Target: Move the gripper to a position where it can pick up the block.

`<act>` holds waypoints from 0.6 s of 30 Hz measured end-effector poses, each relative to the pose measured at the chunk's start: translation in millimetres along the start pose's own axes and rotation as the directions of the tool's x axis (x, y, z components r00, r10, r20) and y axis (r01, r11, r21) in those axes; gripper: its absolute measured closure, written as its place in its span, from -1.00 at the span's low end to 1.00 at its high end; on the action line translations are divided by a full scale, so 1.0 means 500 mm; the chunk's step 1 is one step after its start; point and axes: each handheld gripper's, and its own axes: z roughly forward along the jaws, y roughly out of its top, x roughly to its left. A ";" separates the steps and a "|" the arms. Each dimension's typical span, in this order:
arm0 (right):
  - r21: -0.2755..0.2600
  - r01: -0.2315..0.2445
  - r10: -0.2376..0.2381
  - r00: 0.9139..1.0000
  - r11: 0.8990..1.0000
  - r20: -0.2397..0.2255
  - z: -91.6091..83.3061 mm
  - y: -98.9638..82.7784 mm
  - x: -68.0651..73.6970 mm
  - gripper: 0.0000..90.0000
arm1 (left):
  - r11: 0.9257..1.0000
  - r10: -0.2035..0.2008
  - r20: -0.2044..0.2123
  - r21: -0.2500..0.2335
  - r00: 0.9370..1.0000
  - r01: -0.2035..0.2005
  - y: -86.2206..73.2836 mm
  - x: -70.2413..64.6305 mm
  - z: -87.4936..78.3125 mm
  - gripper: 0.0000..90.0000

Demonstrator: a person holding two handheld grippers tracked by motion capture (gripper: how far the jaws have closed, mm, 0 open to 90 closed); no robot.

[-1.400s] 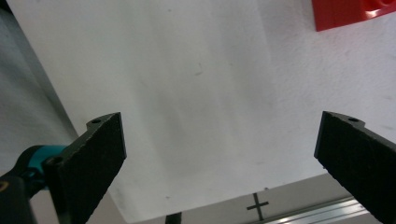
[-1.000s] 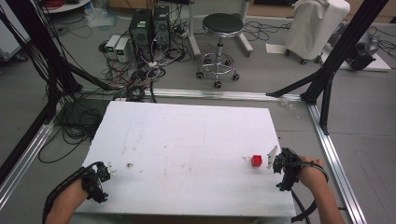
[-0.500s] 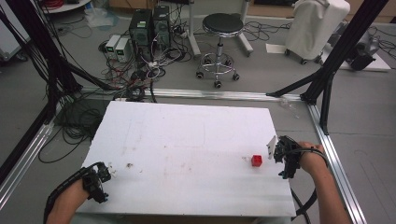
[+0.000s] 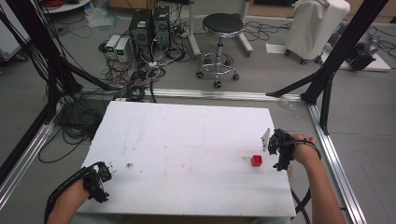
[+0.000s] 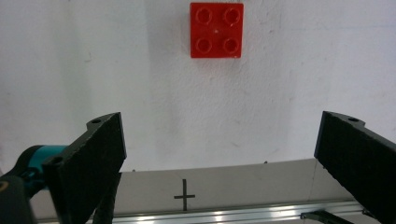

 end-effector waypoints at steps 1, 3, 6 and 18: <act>-0.003 0.007 -0.007 1.000 1.000 -0.007 0.003 0.004 -0.003 -0.97 | 1.000 0.001 -0.001 0.001 1.000 -0.001 0.000 0.000 0.000 -0.55; -0.004 0.014 -0.014 1.000 1.000 -0.012 0.009 0.011 -0.007 -0.97 | 1.000 -0.001 0.002 0.001 1.000 0.001 0.000 0.001 0.000 -0.56; 0.004 0.014 -0.014 1.000 1.000 -0.023 0.018 0.022 -0.012 -0.97 | 1.000 -0.006 0.001 0.001 1.000 0.006 -0.001 0.001 -0.001 -0.56; 0.000 0.000 0.000 0.998 1.000 -0.067 0.057 0.061 -0.025 -0.97 | 1.000 -0.016 0.001 -0.005 1.000 0.016 -0.006 0.005 -0.005 -0.55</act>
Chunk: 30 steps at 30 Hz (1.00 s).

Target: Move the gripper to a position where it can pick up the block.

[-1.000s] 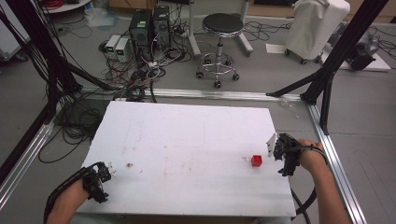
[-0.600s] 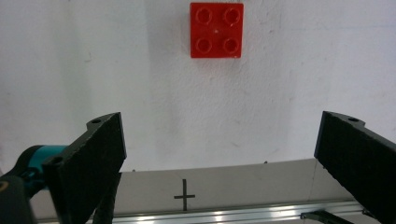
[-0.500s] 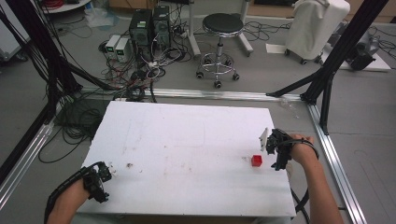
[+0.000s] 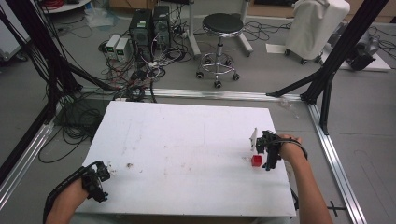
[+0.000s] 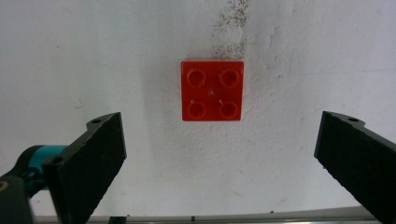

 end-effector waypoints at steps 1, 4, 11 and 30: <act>0.002 0.000 0.000 1.000 1.000 -0.004 0.003 0.002 -0.001 -0.97 | 1.000 0.000 0.000 0.001 1.000 0.000 0.000 0.000 0.000 -0.56; 0.003 0.004 -0.004 1.000 1.000 -0.007 0.011 0.009 -0.003 -0.97 | 1.000 -0.002 0.000 0.000 1.000 0.002 -0.001 0.000 0.000 -0.56; 0.002 0.005 -0.005 1.000 1.000 -0.021 0.037 0.016 -0.005 -0.97 | 1.000 -0.003 -0.002 -0.002 1.000 0.003 -0.001 0.000 0.000 -0.56; -0.005 0.001 -0.001 0.999 1.000 -0.036 0.065 0.021 -0.005 -0.97 | 1.000 -0.005 0.000 -0.009 1.000 0.005 -0.002 0.001 0.000 -0.56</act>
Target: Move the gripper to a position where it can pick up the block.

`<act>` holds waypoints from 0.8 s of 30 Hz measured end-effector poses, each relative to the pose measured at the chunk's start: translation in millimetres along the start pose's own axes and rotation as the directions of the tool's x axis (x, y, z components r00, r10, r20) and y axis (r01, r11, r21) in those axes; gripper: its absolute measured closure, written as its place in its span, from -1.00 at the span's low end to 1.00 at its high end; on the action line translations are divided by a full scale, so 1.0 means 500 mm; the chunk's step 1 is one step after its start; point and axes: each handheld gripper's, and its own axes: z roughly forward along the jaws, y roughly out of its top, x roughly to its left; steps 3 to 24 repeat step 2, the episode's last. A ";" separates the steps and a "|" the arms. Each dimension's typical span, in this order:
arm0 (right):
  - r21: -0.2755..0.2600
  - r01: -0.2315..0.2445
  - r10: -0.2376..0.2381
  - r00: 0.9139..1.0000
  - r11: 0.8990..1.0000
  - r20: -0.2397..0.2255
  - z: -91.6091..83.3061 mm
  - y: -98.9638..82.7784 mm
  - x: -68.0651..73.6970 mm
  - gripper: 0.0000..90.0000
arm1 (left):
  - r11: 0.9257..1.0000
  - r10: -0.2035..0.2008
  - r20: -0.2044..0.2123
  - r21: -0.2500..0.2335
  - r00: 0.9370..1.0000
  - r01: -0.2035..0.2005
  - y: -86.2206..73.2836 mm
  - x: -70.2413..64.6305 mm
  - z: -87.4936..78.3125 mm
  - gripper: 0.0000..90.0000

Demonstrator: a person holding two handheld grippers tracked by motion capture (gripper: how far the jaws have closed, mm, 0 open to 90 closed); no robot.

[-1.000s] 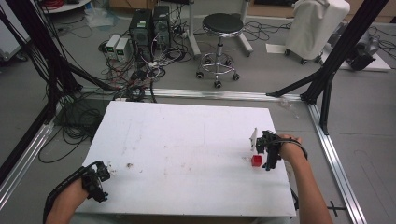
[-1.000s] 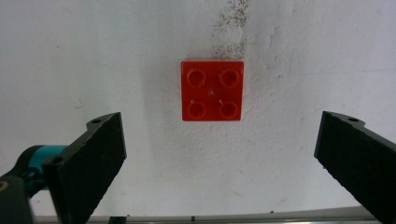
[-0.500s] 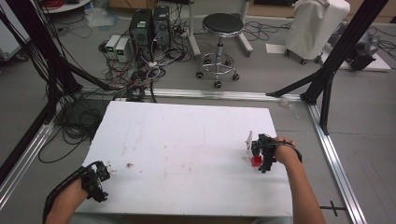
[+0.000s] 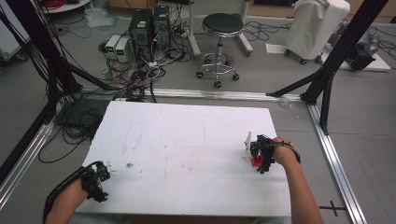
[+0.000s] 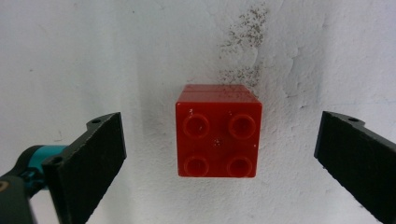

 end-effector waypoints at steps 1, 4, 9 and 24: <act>0.002 0.000 0.000 1.000 1.000 0.003 0.000 0.001 0.001 -0.97 | 1.000 -0.003 0.001 -0.003 1.000 0.003 0.000 0.000 0.000 -0.56; 0.000 0.000 0.000 1.000 1.000 0.001 0.000 0.001 0.002 -0.97 | 1.000 -0.003 0.001 -0.003 1.000 0.003 0.000 0.000 0.000 -0.55; 0.000 0.000 0.000 1.000 1.000 0.001 0.000 0.001 0.002 -0.97 | 1.000 -0.003 0.001 -0.003 1.000 0.003 0.000 0.000 0.000 -0.55; 0.000 0.000 0.000 1.000 1.000 0.001 0.000 0.001 0.002 -0.97 | 1.000 -0.003 0.001 -0.003 1.000 0.003 0.000 0.000 0.000 -0.55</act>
